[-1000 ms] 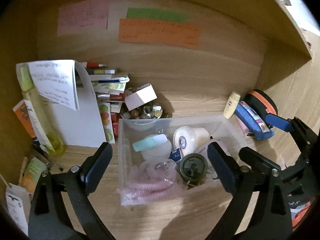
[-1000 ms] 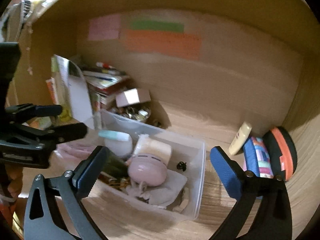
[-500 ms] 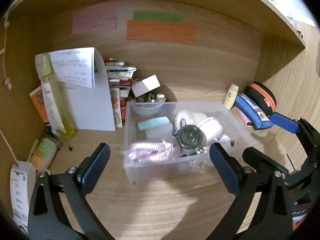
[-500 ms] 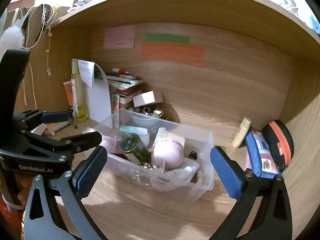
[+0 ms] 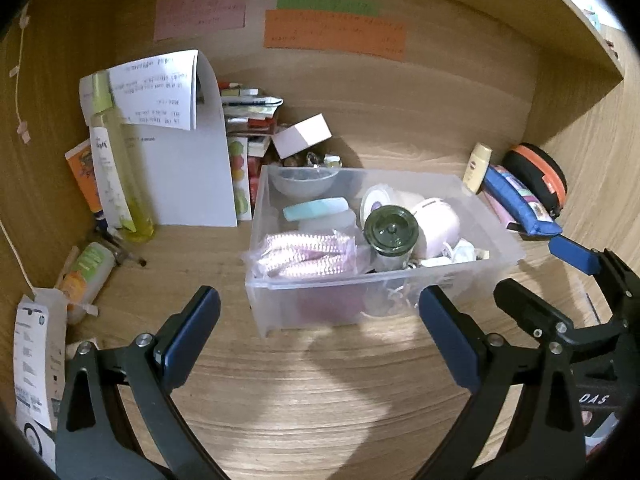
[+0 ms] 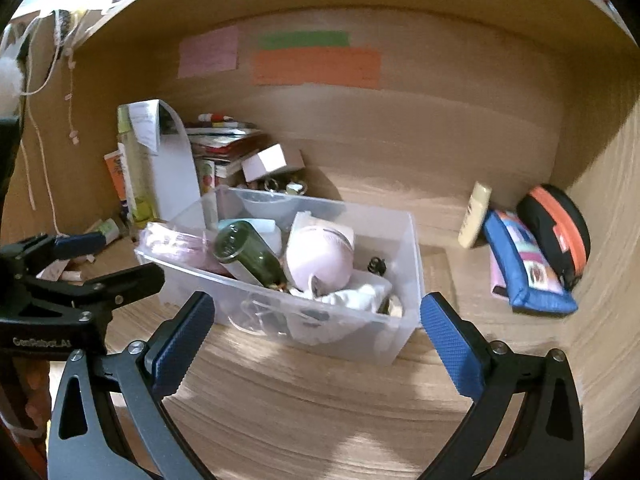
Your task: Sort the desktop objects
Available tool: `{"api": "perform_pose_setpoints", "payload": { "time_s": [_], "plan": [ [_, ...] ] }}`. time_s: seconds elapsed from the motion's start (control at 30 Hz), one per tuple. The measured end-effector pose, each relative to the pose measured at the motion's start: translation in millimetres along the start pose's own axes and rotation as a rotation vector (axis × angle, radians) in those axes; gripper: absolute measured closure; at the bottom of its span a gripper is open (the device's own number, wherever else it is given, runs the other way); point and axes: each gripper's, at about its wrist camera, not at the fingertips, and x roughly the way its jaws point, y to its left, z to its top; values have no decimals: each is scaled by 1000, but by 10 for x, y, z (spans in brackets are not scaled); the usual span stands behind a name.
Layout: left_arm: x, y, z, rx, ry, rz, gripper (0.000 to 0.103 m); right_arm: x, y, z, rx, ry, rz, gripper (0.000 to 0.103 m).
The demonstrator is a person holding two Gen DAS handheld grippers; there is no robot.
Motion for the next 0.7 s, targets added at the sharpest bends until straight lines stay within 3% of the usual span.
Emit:
{"api": "perform_pose_setpoints", "payload": {
  "time_s": [0.3, 0.7],
  "plan": [
    [50, -52, -41, 12, 20, -7, 2, 76, -144, -50, 58, 40, 7, 0],
    [73, -47, -36, 11, 26, -11, 2, 50, -98, -46, 38, 35, 2, 0]
  ]
}}
